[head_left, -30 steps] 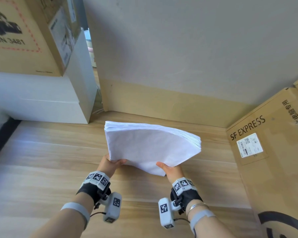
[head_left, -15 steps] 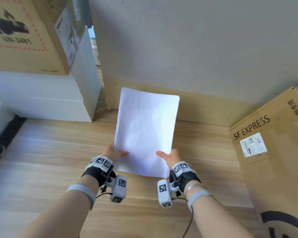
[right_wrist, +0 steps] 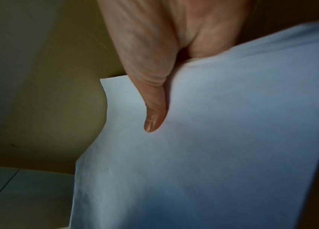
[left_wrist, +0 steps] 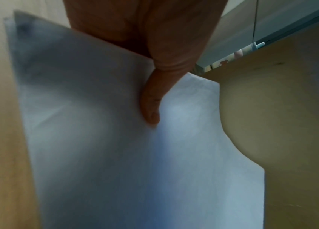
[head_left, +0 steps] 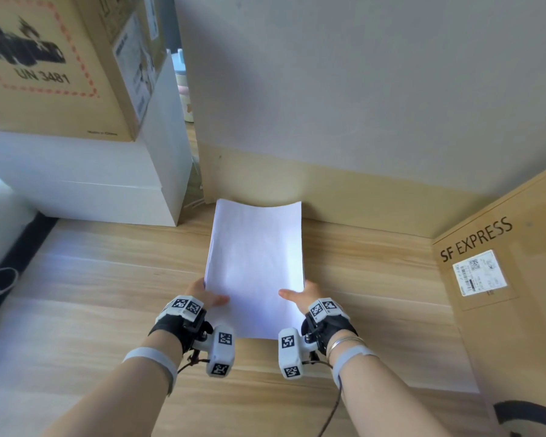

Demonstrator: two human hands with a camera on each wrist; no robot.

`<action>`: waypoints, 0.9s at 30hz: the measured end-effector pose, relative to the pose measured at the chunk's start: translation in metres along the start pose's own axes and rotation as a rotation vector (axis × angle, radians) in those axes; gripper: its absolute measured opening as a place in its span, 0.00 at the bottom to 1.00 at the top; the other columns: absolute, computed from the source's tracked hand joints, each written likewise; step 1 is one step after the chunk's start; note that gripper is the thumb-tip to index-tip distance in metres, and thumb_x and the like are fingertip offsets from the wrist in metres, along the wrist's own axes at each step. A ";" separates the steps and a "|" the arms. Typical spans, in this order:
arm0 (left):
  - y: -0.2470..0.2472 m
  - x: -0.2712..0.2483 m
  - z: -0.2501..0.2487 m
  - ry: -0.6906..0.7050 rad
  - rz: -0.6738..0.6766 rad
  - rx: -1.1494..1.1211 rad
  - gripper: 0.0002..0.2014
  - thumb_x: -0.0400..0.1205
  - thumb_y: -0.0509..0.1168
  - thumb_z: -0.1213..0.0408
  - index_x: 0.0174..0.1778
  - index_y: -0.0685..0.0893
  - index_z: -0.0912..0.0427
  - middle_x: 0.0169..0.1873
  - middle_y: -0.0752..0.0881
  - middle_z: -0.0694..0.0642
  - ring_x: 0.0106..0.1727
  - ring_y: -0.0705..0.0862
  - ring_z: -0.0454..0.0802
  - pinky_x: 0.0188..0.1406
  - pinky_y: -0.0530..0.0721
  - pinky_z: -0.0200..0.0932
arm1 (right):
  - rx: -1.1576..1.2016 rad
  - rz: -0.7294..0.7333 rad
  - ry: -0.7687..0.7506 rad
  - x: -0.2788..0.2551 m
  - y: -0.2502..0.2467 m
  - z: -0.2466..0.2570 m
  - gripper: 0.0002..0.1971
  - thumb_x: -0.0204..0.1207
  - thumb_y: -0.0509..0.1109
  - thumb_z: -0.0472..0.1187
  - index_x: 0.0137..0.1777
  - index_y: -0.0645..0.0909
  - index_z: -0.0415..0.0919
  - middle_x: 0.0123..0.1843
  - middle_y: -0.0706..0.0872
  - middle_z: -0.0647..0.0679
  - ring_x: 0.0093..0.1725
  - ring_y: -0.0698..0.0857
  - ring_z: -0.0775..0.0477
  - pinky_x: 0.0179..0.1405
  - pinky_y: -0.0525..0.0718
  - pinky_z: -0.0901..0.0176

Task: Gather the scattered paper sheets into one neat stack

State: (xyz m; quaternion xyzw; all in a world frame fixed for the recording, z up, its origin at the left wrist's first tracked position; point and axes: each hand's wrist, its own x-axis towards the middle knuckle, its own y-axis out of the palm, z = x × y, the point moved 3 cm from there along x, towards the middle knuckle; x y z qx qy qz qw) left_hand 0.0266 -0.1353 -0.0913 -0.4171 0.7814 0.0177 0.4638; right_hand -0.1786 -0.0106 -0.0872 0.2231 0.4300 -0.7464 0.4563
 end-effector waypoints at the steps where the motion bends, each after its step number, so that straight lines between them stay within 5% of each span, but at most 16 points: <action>1: -0.001 0.002 0.002 -0.012 -0.001 0.014 0.26 0.69 0.75 0.69 0.63 0.77 0.65 0.59 0.85 0.65 0.50 0.80 0.56 0.61 0.79 0.51 | -0.007 0.006 0.004 0.001 0.001 -0.001 0.37 0.71 0.74 0.49 0.77 0.65 0.36 0.75 0.75 0.41 0.73 0.75 0.40 0.72 0.71 0.52; 8: 0.000 0.005 0.004 -0.003 -0.014 0.146 0.28 0.70 0.74 0.68 0.66 0.74 0.67 0.61 0.83 0.65 0.62 0.81 0.63 0.58 0.77 0.50 | -0.017 0.004 0.012 0.002 0.010 -0.005 0.33 0.72 0.73 0.47 0.74 0.68 0.36 0.73 0.78 0.43 0.70 0.78 0.40 0.68 0.73 0.56; 12: 0.002 0.004 0.000 0.002 -0.054 0.192 0.32 0.70 0.74 0.68 0.68 0.69 0.67 0.63 0.80 0.67 0.63 0.80 0.63 0.61 0.77 0.53 | -0.003 0.007 0.017 0.004 0.012 -0.008 0.36 0.70 0.75 0.49 0.75 0.68 0.36 0.72 0.78 0.41 0.69 0.79 0.40 0.68 0.74 0.54; 18: 0.000 0.002 0.000 -0.005 -0.114 0.207 0.29 0.72 0.70 0.71 0.68 0.68 0.66 0.62 0.81 0.68 0.62 0.81 0.64 0.59 0.79 0.53 | 0.096 -0.007 -0.007 0.002 0.004 -0.011 0.24 0.73 0.73 0.39 0.67 0.74 0.32 0.67 0.82 0.39 0.58 0.84 0.41 0.61 0.79 0.55; 20: -0.003 0.001 0.001 -0.011 -0.120 0.198 0.27 0.73 0.69 0.71 0.68 0.70 0.67 0.62 0.82 0.68 0.61 0.82 0.64 0.60 0.80 0.53 | 0.179 -0.042 -0.021 0.003 0.001 -0.013 0.23 0.73 0.72 0.32 0.68 0.74 0.28 0.67 0.82 0.34 0.54 0.83 0.42 0.64 0.78 0.53; 25: -0.010 -0.010 0.000 -0.033 -0.112 0.224 0.23 0.77 0.62 0.70 0.70 0.72 0.68 0.59 0.82 0.66 0.60 0.81 0.62 0.60 0.78 0.49 | 0.292 -0.079 -0.008 0.003 -0.005 -0.019 0.25 0.75 0.70 0.32 0.72 0.72 0.31 0.69 0.80 0.35 0.61 0.81 0.42 0.73 0.74 0.49; 27: -0.013 -0.011 0.002 -0.029 -0.113 0.191 0.25 0.78 0.62 0.69 0.73 0.69 0.68 0.67 0.79 0.66 0.67 0.79 0.62 0.66 0.75 0.50 | 0.273 -0.111 -0.031 0.000 -0.008 -0.019 0.24 0.76 0.69 0.35 0.71 0.73 0.32 0.65 0.83 0.39 0.60 0.82 0.42 0.73 0.75 0.48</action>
